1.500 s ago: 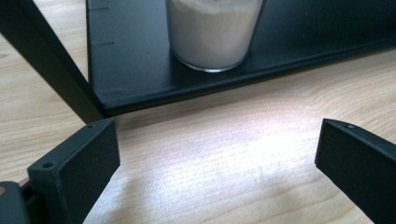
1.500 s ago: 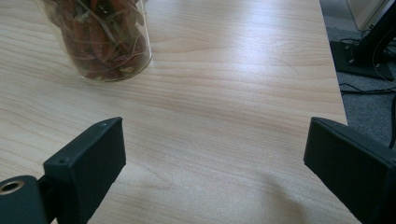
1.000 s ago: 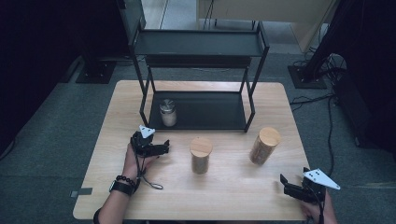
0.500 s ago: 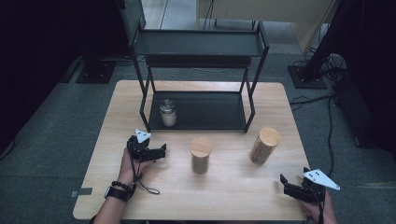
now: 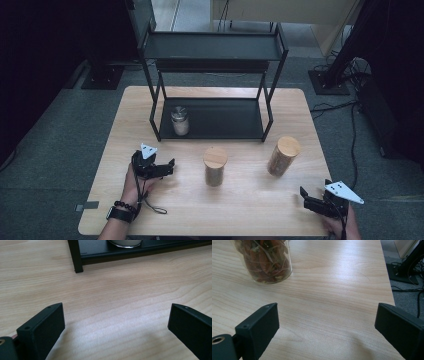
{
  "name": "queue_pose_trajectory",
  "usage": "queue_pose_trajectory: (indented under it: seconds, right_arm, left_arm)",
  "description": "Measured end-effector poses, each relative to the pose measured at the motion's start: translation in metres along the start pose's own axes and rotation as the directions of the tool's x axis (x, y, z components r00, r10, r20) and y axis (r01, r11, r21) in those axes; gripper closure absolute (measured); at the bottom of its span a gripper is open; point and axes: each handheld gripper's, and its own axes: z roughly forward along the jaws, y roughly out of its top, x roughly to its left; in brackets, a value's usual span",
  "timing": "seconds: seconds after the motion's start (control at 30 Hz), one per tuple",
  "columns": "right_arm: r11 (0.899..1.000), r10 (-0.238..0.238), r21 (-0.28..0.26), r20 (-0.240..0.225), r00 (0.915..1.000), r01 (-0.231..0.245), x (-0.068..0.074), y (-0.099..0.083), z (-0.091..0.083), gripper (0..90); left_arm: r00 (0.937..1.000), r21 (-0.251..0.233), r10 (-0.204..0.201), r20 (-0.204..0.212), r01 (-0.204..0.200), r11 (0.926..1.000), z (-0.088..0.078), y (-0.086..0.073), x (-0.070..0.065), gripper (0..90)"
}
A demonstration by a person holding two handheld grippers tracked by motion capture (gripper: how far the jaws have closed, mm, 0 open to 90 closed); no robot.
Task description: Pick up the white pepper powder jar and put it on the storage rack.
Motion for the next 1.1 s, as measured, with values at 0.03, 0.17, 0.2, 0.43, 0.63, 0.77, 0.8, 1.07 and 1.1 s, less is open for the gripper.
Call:
queue_pose_trajectory:
  seconds: [0.03,0.17,0.2,0.43,0.63,0.77,0.8,1.07,1.1]
  right_arm:
    - [1.000,0.000,0.001,0.001,1.0000,0.000,0.000,0.000,0.000,5.1]
    - [1.000,-0.009,0.004,0.002,1.0000,0.009,0.001,0.000,0.000,5.1]
    - [1.000,-0.009,0.004,0.003,1.0000,0.009,0.001,0.000,0.000,5.1]
    - [1.000,-0.010,0.003,0.008,0.9999,0.010,0.001,0.000,0.000,5.1]
    - [1.000,-0.010,0.002,0.010,0.9999,0.010,0.001,0.000,0.000,5.1]
    - [1.000,-0.009,0.002,0.012,0.9999,0.009,0.001,0.000,0.000,5.1]
    - [1.000,-0.009,0.002,0.011,0.9999,0.009,0.001,0.000,0.000,5.1]
    - [1.000,-0.008,0.003,0.013,0.9999,0.008,0.001,0.000,0.000,5.1]
    - [1.000,-0.008,0.002,0.013,0.9999,0.008,0.001,0.000,0.000,5.1]
  left_arm:
    - [1.0000,-0.001,-0.001,0.001,0.001,1.0000,-0.002,-0.001,0.000,1.1]
    - [1.0000,-0.004,-0.004,-0.005,0.004,1.0000,-0.006,-0.005,0.002,1.1]
    - [1.0000,-0.003,-0.002,-0.008,0.002,1.0000,-0.007,-0.006,0.002,1.1]
    - [1.0000,-0.004,0.000,-0.007,-0.001,1.0000,-0.016,-0.013,0.005,1.1]
    - [1.0000,0.003,0.002,-0.007,-0.002,1.0000,-0.022,-0.017,0.009,1.2]
    - [0.9999,-0.007,0.010,-0.010,-0.011,0.9999,-0.026,-0.021,0.009,1.2]
    - [0.9998,-0.006,0.014,-0.012,-0.014,0.9999,-0.027,-0.022,0.009,1.2]
    - [0.9997,-0.007,0.015,-0.019,-0.015,0.9999,-0.036,-0.029,0.012,1.2]
    - [0.9997,-0.007,0.016,-0.019,-0.016,0.9998,-0.037,-0.030,0.013,1.2]
